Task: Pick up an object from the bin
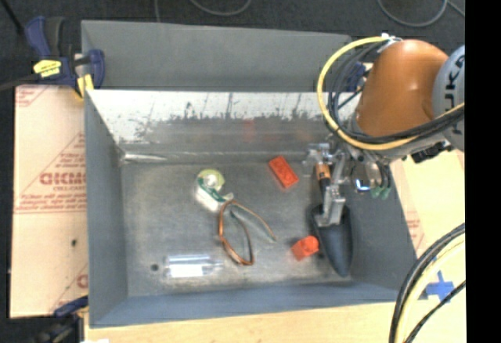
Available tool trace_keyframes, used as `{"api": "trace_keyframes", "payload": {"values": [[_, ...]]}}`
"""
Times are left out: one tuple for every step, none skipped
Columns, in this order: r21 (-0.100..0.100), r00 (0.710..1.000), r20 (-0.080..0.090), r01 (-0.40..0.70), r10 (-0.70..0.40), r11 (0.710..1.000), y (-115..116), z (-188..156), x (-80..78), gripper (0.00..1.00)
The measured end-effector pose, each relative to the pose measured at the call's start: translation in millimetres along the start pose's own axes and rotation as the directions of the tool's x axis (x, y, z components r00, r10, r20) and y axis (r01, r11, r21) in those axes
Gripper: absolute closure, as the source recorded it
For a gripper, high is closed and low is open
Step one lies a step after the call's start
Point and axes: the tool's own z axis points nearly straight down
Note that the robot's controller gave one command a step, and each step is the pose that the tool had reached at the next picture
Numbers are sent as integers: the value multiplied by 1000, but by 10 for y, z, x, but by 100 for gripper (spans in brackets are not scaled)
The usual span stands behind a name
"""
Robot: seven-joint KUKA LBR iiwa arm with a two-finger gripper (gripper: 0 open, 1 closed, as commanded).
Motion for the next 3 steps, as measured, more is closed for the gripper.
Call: {"api": "trace_keyframes", "payload": {"values": [[1, 1000, 8, 2, -2, 1000, 2, -48, -14, 0], [1, 1000, 8, 6, -6, 1000, -2, -46, -16, 0], [1, 1000, 10, 28, -28, 1000, -220, -199, -271, 0]]}}
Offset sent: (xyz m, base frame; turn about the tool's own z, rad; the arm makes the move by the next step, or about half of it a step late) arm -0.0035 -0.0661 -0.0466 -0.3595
